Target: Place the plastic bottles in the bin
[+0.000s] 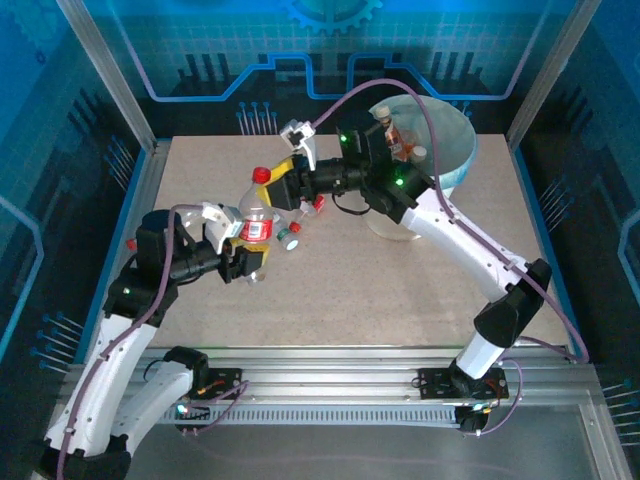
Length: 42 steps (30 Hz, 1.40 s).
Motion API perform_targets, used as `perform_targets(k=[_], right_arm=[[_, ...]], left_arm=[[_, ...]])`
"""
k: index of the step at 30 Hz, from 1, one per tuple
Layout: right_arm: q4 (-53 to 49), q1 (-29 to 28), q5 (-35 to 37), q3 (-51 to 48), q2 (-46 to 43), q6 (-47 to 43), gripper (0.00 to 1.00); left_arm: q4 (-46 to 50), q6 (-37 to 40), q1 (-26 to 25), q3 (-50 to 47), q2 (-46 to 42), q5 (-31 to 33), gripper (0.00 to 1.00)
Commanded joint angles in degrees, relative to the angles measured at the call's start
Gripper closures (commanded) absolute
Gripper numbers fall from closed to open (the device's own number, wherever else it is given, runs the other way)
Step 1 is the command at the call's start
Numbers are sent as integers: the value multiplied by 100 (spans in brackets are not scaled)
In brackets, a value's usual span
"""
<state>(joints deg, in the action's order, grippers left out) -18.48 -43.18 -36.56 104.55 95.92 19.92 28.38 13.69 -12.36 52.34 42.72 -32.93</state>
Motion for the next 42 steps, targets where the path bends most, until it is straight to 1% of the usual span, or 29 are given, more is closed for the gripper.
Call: perform_targets(k=[1, 4, 5, 8, 9, 10, 11, 13, 15, 16, 17, 18, 21, 23, 24, 26, 28, 29, 31, 33, 35, 40, 42], right_arm=[[-22, -142, -221, 381, 173, 66, 42], [-205, -189, -283, 601, 307, 29, 43], [-254, -199, -300, 663, 344, 6, 46], [-459, -199, -245, 840, 417, -81, 62], [-524, -200, -216, 884, 418, -139, 66], [-604, -195, -188, 934, 414, -207, 72], [-686, -187, -140, 988, 414, -288, 79], [-889, -175, 24, 1116, 402, -428, 91], [-1154, -157, 253, 1299, 367, -606, 94], [-1329, -138, 419, 1428, 338, -739, 94], [-1512, -111, 678, 1572, 303, -866, 95], [-1664, -93, 947, 1715, 260, -1000, 96], [-2091, -65, 2152, 2192, 65, -1635, 98], [-2206, -74, 3275, 2396, -110, -2069, 100], [-2159, -69, 3779, 2404, -188, -2273, 100], [-1949, -73, 4980, 2325, -343, -2821, 100], [-1730, -61, 5989, 2289, -360, -3403, 100], [-1604, -42, 6461, 2306, -312, -3711, 100], [-1471, 41, 7165, 2437, -139, -4192, 100], [-1510, 189, 7629, 2709, 99, -4489, 100], [-1562, 352, 7875, 3002, 365, -4696, 100], [-1465, 665, 8116, 3409, 956, -5100, 100], [-1638, 785, 8216, 3605, 1214, -5113, 98]], left_arm=[[-69, 178, -98, 62, 1, -236, 47], [-34, 219, -131, 100, 68, -240, 47], [-27, 239, -143, 116, 89, -241, 47], [-22, 300, -161, 167, 142, -219, 45], [-49, 301, -169, 171, 141, -196, 44], [-84, 302, -170, 178, 147, -165, 41], [-112, 309, -170, 189, 133, -153, 38], [-235, 275, -170, 190, 97, -136, 29], [-492, 144, -170, 157, 43, -71, 18], [-681, 25, -171, 124, 5, 27, 9], [-919, -98, -170, 66, -42, 182, 1], [-1125, -204, -172, 9, -88, 382, 1], [-1807, -539, -171, -205, -282, 1290, 1], [-2238, -800, -174, -373, -392, 1906, 1], [-2352, -838, -171, -417, -425, 2034, 1], [-2421, -835, -170, -448, -420, 2073, 1], [-2395, -833, -170, -444, -386, 2009, 1], [-2377, -827, -170, -452, -358, 1971, 1], [-2354, -807, -173, -477, -319, 1933, 1], [-2361, -794, -170, -528, -315, 1952, 1], [-2413, -757, -170, -628, -321, 1980, 1], [-2518, -710, -172, -774, -326, 2118, 1], [-2527, -697, -170, -804, -326, 2161, 1]])
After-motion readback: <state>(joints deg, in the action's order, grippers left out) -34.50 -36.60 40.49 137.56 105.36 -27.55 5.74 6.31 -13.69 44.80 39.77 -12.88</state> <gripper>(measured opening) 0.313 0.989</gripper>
